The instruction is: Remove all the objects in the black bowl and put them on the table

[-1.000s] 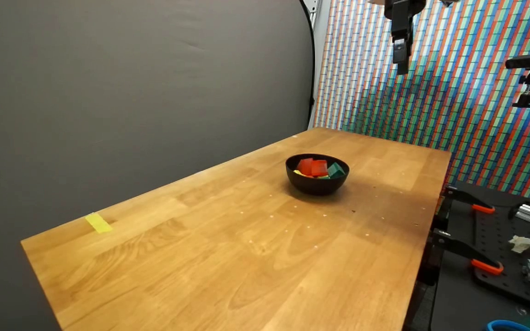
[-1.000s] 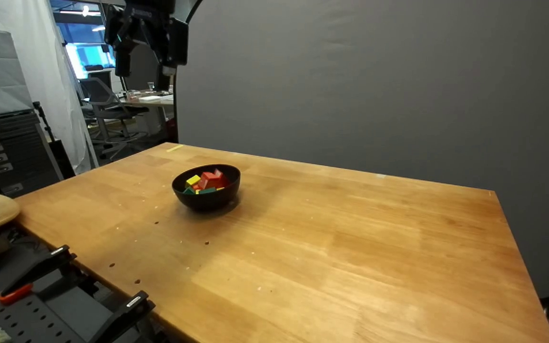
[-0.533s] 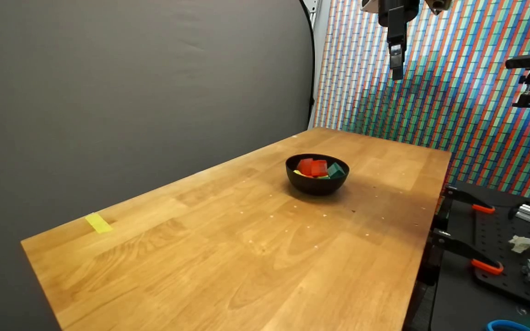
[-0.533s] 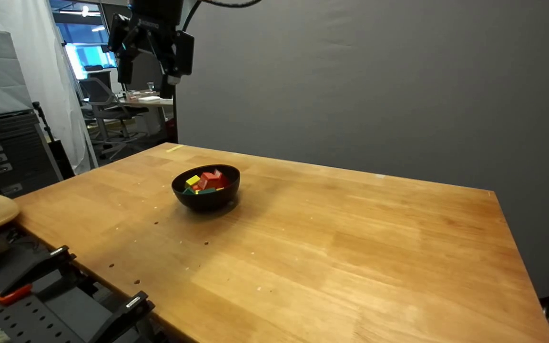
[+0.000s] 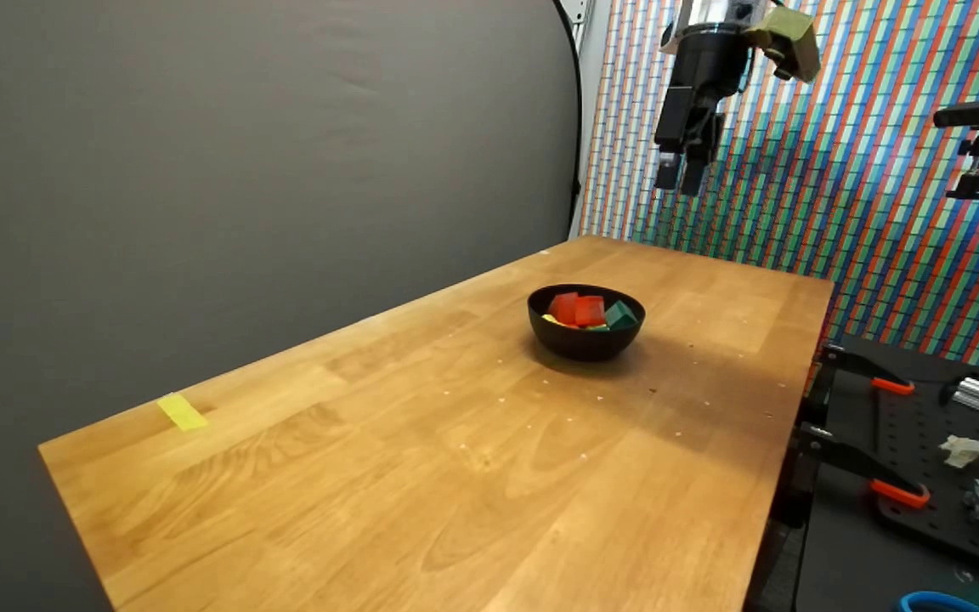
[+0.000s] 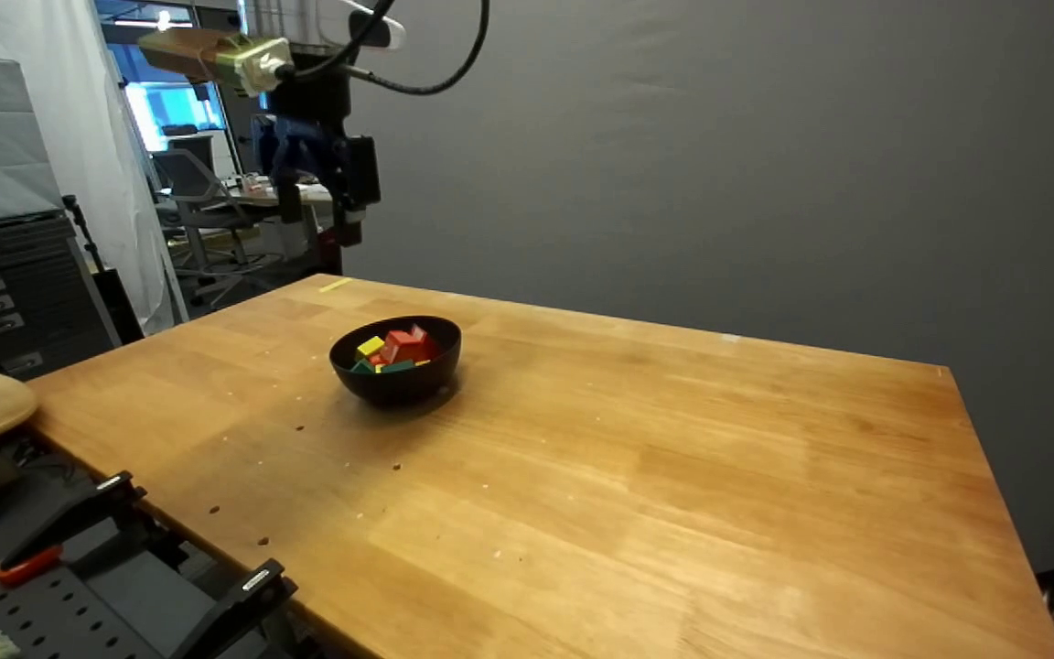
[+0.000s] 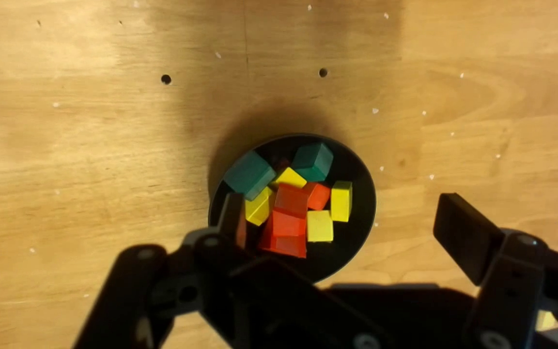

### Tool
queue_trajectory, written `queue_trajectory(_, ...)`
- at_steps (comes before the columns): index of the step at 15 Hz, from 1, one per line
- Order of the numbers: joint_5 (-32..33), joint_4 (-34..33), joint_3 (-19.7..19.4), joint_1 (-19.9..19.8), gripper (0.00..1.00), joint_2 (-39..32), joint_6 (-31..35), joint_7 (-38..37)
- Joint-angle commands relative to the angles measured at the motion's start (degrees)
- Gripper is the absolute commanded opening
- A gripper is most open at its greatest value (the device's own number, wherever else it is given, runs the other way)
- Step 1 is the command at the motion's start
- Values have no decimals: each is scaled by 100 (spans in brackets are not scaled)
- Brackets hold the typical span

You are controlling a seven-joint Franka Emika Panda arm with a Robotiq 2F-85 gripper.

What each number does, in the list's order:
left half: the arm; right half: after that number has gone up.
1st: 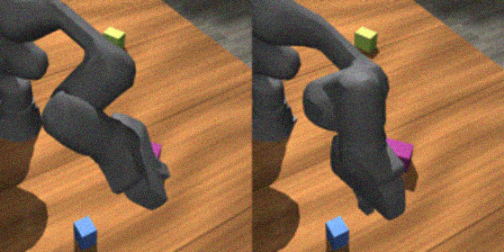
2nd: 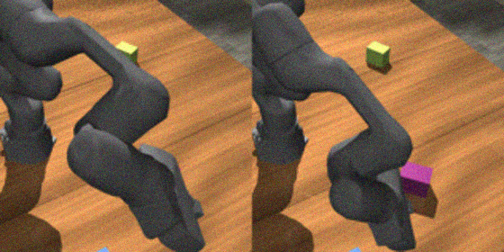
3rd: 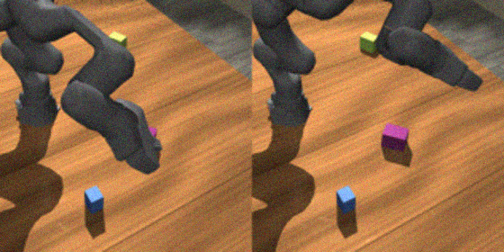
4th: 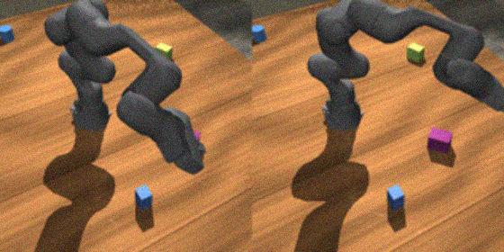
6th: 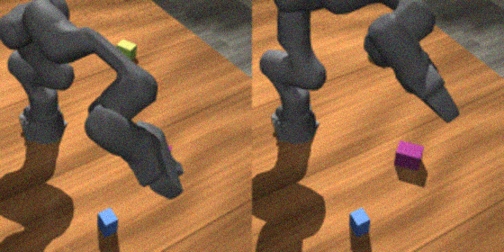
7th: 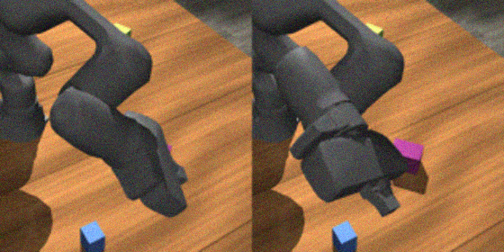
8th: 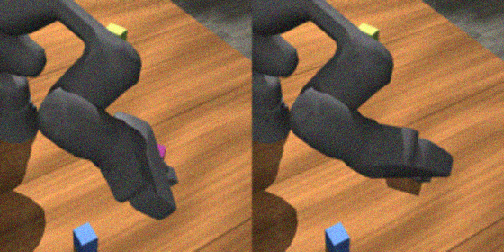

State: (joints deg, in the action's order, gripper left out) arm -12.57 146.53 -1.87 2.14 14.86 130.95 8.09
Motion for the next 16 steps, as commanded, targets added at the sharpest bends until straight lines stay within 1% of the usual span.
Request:
queue_trajectory(1,204,164,308,22,100,-275,926,-658)
queue_trajectory(2,364,134,387,1,100,-413,1131,-813)
queue_trajectory(4,687,-133,439,-12,100,-743,960,-839)
queue_trajectory(7,1456,-520,475,-86,100,-1176,858,-1178)
queue_trajectory(9,1726,-833,438,-65,100,-1483,825,-1318)
queue_trajectory(10,1793,-982,425,-47,100,-1623,810,-1361)
queue_trajectory(13,1684,-1414,416,16,100,-2083,720,-1311)
queue_trajectory(16,1606,-1799,414,52,100,-2538,490,-1241)
